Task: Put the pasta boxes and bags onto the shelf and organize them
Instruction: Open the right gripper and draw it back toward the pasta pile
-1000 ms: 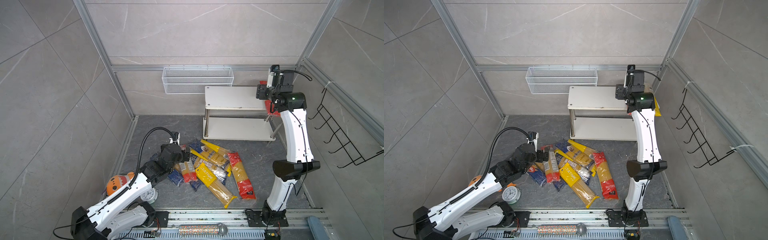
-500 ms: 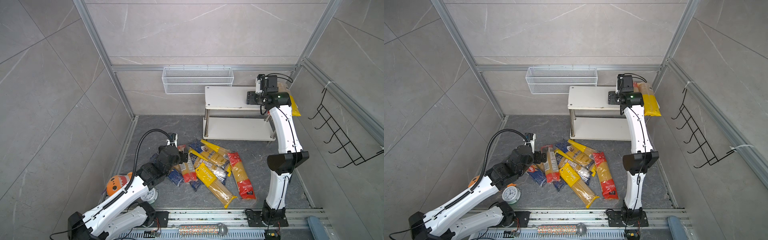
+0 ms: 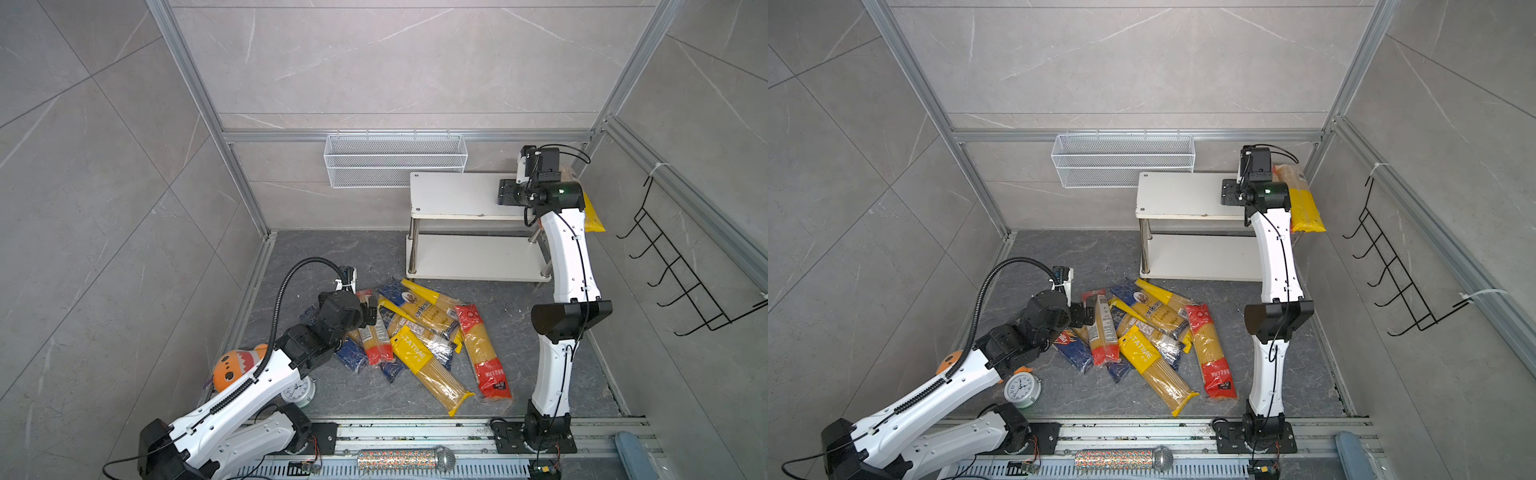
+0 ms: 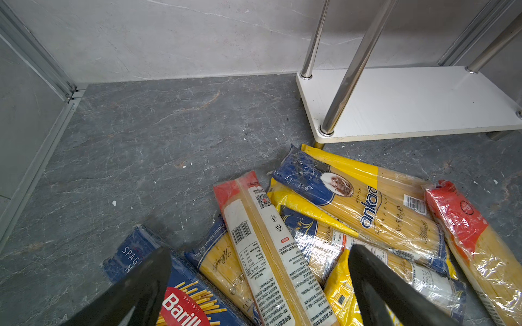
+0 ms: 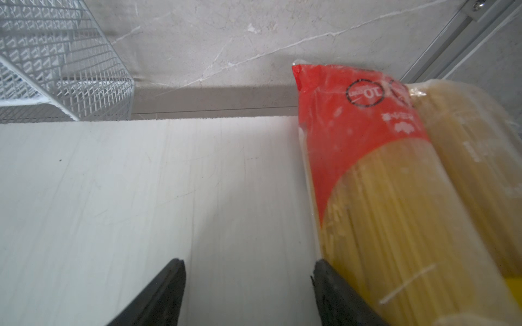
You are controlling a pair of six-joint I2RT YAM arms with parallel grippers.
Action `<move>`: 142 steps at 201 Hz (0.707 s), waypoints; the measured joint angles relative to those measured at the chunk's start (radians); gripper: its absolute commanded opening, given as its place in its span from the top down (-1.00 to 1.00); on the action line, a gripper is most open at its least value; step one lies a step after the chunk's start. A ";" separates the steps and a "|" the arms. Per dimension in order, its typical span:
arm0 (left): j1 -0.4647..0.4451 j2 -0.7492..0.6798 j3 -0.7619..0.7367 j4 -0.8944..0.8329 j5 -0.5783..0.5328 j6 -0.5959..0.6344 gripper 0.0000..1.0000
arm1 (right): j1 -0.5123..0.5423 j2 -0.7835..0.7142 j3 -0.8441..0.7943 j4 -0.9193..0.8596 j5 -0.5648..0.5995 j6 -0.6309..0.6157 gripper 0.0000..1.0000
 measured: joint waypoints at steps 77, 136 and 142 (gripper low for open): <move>0.000 -0.014 0.018 -0.039 -0.002 0.000 -1.00 | 0.162 -0.260 -0.380 0.093 0.041 -0.010 -1.00; 0.000 -0.153 0.016 -0.097 -0.013 -0.021 -1.00 | 0.346 -0.705 -0.930 0.258 -0.020 0.061 -0.82; 0.000 -0.163 0.014 -0.101 -0.014 -0.026 -1.00 | 0.365 -0.737 -0.978 0.261 -0.025 0.073 -0.81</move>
